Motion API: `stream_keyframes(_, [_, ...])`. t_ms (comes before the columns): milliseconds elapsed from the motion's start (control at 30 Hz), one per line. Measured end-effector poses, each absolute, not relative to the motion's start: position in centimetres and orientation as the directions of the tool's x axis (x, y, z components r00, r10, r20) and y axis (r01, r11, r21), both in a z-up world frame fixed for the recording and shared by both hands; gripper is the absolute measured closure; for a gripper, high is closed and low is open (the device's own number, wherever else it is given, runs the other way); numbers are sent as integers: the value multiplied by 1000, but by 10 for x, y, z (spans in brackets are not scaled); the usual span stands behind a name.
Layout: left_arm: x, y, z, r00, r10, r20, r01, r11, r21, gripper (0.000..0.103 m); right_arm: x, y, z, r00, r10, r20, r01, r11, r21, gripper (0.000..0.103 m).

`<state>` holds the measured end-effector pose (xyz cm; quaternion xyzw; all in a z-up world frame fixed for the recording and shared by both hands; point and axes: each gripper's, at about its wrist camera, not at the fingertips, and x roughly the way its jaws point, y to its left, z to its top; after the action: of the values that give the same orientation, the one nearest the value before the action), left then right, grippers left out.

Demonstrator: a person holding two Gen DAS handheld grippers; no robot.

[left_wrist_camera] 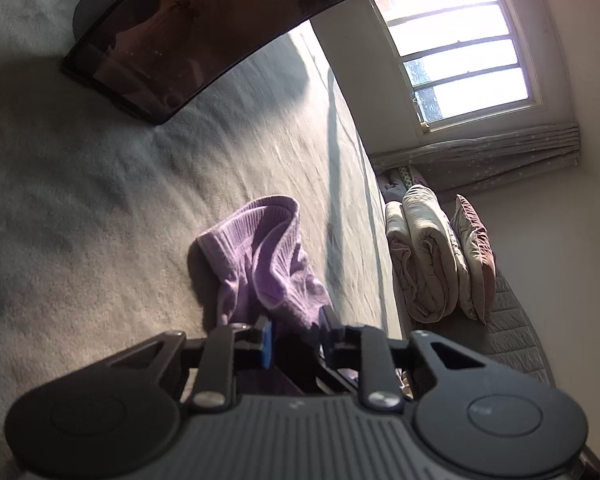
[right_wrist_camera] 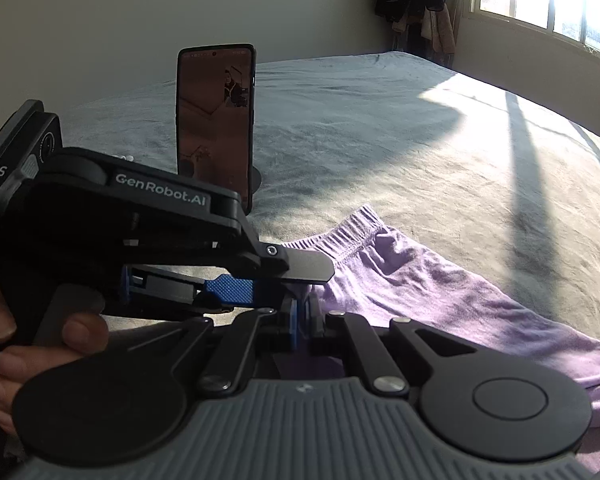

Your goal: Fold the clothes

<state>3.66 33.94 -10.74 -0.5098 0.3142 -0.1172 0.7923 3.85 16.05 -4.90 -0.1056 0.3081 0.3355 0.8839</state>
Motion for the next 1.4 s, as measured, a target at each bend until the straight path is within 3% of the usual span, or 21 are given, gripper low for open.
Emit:
stream_keyframes(67, [36, 333, -104, 790, -474, -389, -147, 470, -870, 97, 36, 154, -48, 583, 524, -620, -644, 764, 40, 97])
stream_keyframes(133, [35, 331, -100, 803, -448, -394, -153, 483, -862, 97, 34, 142, -46, 578, 519, -629, -618, 782, 77, 86])
stream_keyframes(167, [34, 330, -98, 808, -438, -394, -155, 487, -859, 97, 34, 132, -45, 577, 515, -633, -597, 795, 103, 85])
stream_keyframes(200, [33, 330, -96, 812, -431, -394, -155, 492, -857, 97, 35, 119, -44, 575, 515, -636, -570, 810, 141, 79])
stream_keyframes(233, [33, 330, -95, 813, -427, -396, -154, 498, -853, 97, 36, 103, -44, 574, 518, -634, -535, 824, 189, 68])
stream_keyframes(300, [32, 331, -94, 814, -415, -408, -162, 512, -844, 97, 39, 74, -45, 576, 520, -631, -463, 843, 273, 59])
stream_keyframes(433, [30, 335, -95, 813, -389, -433, -190, 526, -829, 96, 44, -5, -51, 617, 475, -628, -239, 873, 425, 59])
stream_keyframes(767, [28, 338, -94, 819, -342, -460, -226, 545, -807, 96, 80, -137, -67, 705, 332, -626, 201, 754, 626, 58])
stream_keyframes(933, [30, 336, -91, 827, -322, -460, -225, 561, -797, 96, 99, -173, -92, 742, 384, -550, 295, 549, 782, 58])
stream_keyframes(1167, [36, 333, -89, 837, -302, -456, -221, 576, -787, 96, 129, -193, -102, 791, 372, -486, 339, 395, 854, 59])
stream_keyframes(1400, [41, 337, -87, 843, -295, -451, -225, 567, -792, 96, 135, -219, -111, 842, 295, -451, 379, 271, 885, 90])
